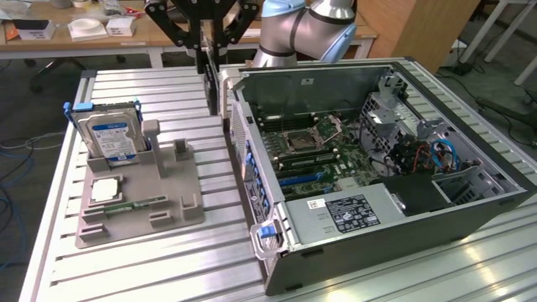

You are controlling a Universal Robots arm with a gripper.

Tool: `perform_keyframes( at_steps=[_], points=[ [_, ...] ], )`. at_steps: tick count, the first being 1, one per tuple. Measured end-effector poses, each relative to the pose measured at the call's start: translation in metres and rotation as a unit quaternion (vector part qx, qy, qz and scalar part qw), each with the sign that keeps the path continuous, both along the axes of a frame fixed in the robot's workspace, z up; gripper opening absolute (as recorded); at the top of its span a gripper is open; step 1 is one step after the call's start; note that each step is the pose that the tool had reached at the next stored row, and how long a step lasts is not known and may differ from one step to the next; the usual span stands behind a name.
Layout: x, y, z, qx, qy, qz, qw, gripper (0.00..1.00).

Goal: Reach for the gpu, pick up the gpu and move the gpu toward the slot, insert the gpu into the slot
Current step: 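Pick up the gpu and move the gpu toward the slot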

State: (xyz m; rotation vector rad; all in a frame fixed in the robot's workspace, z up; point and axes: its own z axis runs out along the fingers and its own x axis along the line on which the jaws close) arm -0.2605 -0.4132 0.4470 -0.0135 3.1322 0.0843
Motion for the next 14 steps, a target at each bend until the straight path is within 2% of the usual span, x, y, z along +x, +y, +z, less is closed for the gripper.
perform_keyframes(
  at_steps=[14],
  points=[
    [0.019, 0.0, 0.0015, 0.0, 0.0, -0.001, 1.0, 0.26]
  ],
)
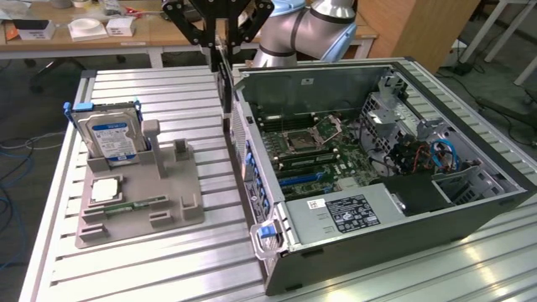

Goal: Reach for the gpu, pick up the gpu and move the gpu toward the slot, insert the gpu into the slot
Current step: 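Pick up the gpu and move the gpu toward the slot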

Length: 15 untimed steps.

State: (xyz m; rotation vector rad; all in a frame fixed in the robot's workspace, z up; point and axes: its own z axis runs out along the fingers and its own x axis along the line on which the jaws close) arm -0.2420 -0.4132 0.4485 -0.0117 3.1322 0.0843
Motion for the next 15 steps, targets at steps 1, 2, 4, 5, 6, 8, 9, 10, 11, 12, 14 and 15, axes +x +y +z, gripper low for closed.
perform_keyframes(
  at_steps=[1, 2, 4, 5, 6, 8, 9, 10, 11, 12, 14, 15],
  points=[
    [0.002, 0.0, 0.0, 0.0, 0.0, 0.0, 1.0, 0.26],
    [0.004, 0.0, 0.0001, 0.0, 0.0, 0.0, 1.0, 0.26],
    [0.008, 0.0, 0.0003, 0.0, 0.0, 0.0, 1.0, 0.26],
    [0.01, 0.0, 0.0004, 0.0, 0.0, 0.0, 1.0, 0.26],
    [0.013, 0.0, 0.0005, 0.0, 0.0, 0.0, 1.0, 0.26],
    [0.018, 0.0, 0.0007, 0.0, 0.0, 0.0, 1.0, 0.26],
    [0.021, 0.0, 0.0007, 0.0, 0.0, 0.0, 1.0, 0.26],
    [0.024, -0.0001, 0.0008, 0.0001, 0.0, 0.0, 1.0, 0.26],
    [0.027, -0.0001, 0.0008, 0.0001, 0.0, 0.0, 1.0, 0.26],
    [0.029, -0.0001, 0.0008, 0.0001, 0.0, 0.0, 1.0, 0.26],
    [0.034, -0.0001, 0.0008, 0.0001, 0.0, -0.001, 1.0, 0.26],
    [0.036, 0.0, 0.0008, 0.0001, 0.0, -0.001, 1.0, 0.26]
  ],
)
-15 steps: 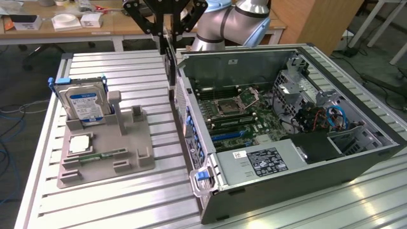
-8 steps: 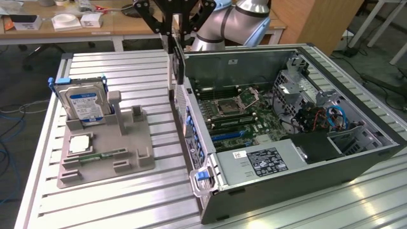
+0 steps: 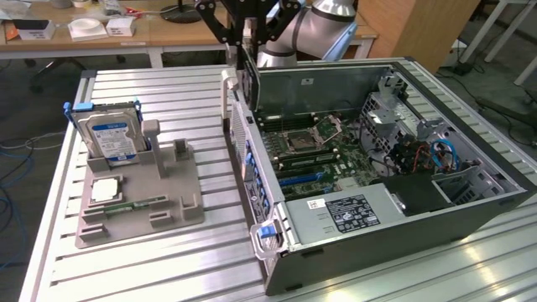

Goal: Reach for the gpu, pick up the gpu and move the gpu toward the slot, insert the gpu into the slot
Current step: 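Pick up the gpu and move the gpu toward the slot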

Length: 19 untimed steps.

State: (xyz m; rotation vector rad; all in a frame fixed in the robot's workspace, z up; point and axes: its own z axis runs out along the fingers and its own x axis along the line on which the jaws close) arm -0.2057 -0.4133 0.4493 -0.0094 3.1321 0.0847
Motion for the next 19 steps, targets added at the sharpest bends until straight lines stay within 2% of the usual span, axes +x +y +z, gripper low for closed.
perform_keyframes(
  at_steps=[19],
  points=[
    [0.031, -0.0003, -0.0005, 0.0008, -0.0002, -0.007, 1.0, 0.26]
  ],
)
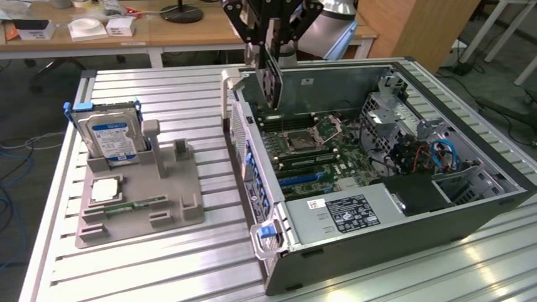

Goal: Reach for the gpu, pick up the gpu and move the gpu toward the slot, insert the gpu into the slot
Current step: 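Pick up the gpu and move the gpu toward the slot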

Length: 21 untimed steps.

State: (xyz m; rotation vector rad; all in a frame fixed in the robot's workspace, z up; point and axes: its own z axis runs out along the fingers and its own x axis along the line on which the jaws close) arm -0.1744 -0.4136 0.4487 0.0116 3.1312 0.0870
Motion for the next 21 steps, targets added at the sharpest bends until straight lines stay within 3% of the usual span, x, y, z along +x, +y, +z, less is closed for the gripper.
perform_keyframes(
  at_steps=[21],
  points=[
    [0.035, -0.0001, -0.001, 0.0004, -0.0008, -0.007, 1.0, 0.26]
  ],
)
